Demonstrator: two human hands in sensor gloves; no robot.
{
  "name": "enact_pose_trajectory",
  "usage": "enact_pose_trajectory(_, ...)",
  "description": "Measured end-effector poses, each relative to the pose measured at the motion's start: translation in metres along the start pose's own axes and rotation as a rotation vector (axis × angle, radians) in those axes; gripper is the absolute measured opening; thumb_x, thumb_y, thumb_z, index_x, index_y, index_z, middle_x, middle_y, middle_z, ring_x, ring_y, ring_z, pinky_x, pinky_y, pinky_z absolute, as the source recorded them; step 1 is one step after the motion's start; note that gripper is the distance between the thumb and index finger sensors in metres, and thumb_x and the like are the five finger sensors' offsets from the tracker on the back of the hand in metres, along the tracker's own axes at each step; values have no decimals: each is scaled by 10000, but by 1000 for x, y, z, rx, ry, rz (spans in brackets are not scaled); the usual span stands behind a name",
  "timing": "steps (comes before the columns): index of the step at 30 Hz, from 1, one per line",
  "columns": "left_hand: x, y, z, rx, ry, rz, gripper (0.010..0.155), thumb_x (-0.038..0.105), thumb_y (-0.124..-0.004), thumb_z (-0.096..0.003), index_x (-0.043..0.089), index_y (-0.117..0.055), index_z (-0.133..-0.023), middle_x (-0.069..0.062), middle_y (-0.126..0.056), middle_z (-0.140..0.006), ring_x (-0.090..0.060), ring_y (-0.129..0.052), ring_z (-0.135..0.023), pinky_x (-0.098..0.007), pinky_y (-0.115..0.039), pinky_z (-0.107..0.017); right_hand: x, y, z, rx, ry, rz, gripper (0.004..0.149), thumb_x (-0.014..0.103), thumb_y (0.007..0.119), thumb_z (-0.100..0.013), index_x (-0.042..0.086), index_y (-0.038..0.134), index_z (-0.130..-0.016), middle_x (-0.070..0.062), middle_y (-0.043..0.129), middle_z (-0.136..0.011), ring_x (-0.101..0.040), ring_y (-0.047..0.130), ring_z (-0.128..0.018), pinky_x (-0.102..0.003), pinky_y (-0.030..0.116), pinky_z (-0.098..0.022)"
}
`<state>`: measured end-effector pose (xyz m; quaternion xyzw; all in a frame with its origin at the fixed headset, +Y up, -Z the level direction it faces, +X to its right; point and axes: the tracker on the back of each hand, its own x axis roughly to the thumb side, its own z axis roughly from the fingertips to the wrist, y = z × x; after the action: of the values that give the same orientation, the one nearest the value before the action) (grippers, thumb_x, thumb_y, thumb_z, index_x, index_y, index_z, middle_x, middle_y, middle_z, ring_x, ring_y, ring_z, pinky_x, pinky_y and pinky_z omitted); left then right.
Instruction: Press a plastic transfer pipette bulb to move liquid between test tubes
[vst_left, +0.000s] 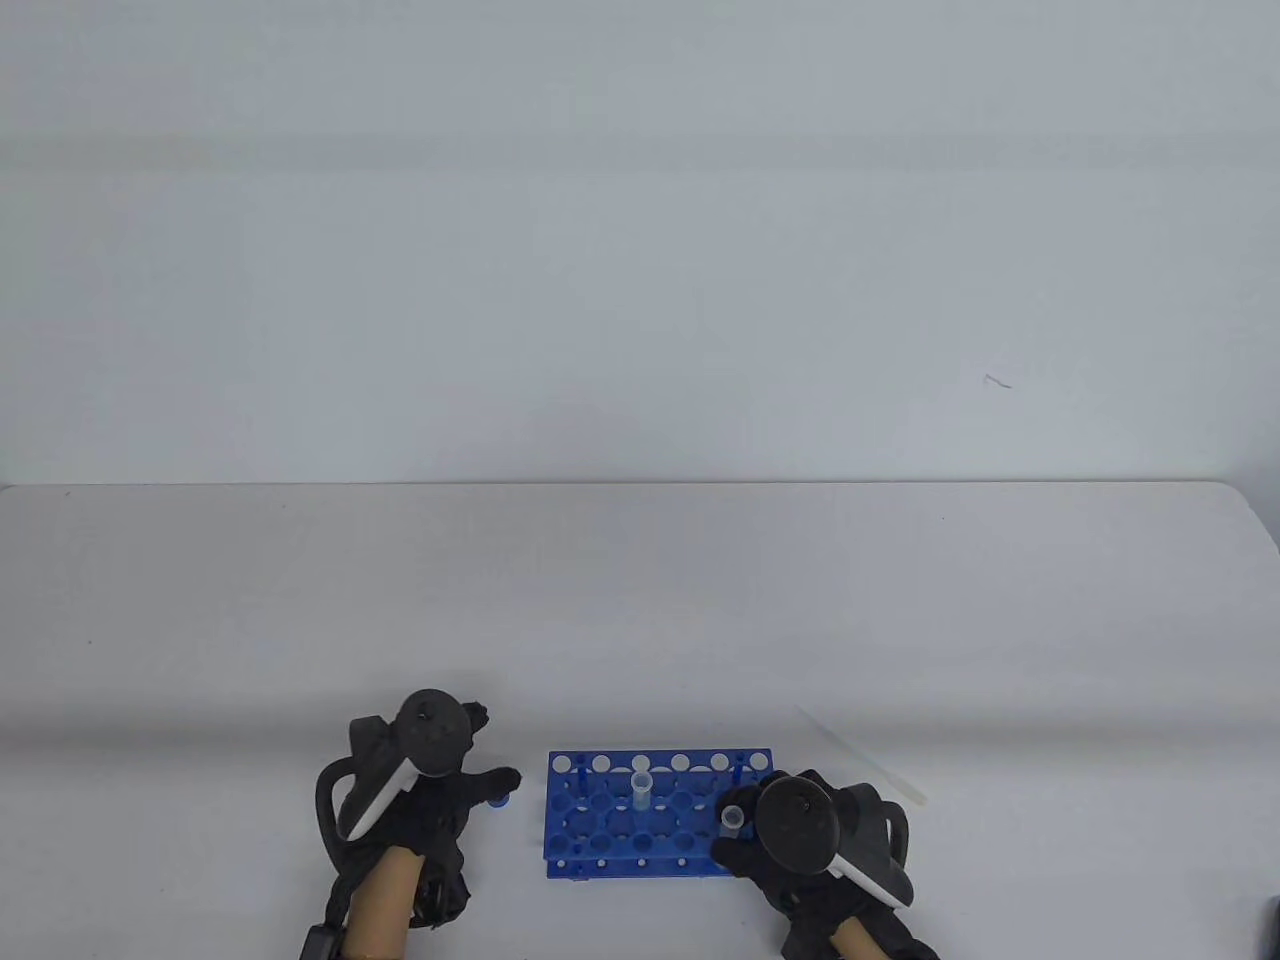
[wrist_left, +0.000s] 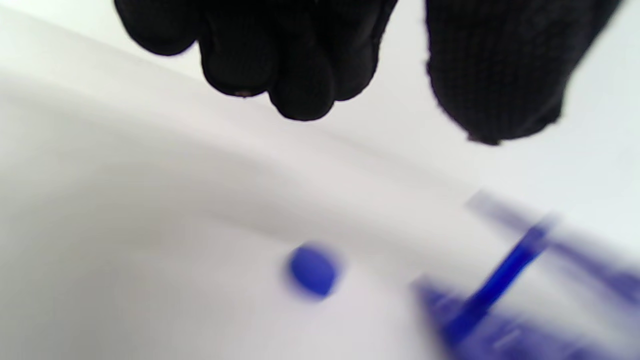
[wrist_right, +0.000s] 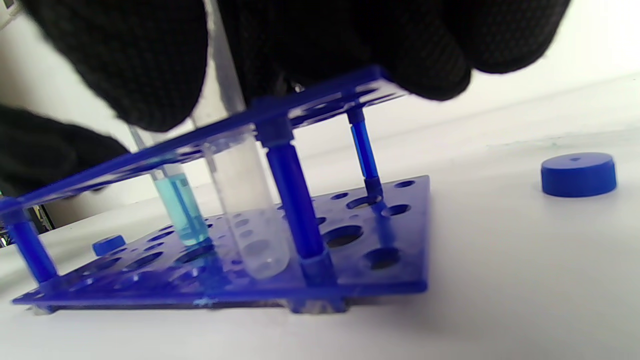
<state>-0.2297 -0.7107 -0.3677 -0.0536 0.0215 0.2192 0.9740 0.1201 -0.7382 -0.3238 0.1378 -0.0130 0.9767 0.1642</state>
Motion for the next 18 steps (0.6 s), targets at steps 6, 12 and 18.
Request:
enact_pose_trajectory(6, 13, 26, 25, 110, -187, 364, 888, 649, -751, -393, 239, -524, -1146, -44, -658, -1123, -284, -601, -991, -549, -546, -780, 0, 0, 0, 3, -2, 0, 491, 493, 894, -294, 285, 860, -738, 17, 880, -509, -262, 846, -517, -550, 675, -543)
enact_pose_trajectory(12, 15, 24, 46, 161, -299, 679, 939, 670, -702, -409, 206, -421, -1176, -79, -541, -1203, -329, -526, -1088, -582, -485, -833, 0, 0, 0, 5, -1, -2, 491, 492, 894, -295, 285, 859, -738, 16, 879, -511, -264, 845, -517, -550, 673, -543)
enact_pose_trajectory(18, -3, -1, 36, 159, -282, 908, 963, 675, -688, -413, 188, -355, -1173, -98, -471, -1222, -347, -482, -1104, -570, -471, -832, 0, 0, -1, 26, -5, -3, 496, 489, 888, -299, 282, 851, -748, 13, 874, -523, -265, 840, -524, -554, 665, -546)
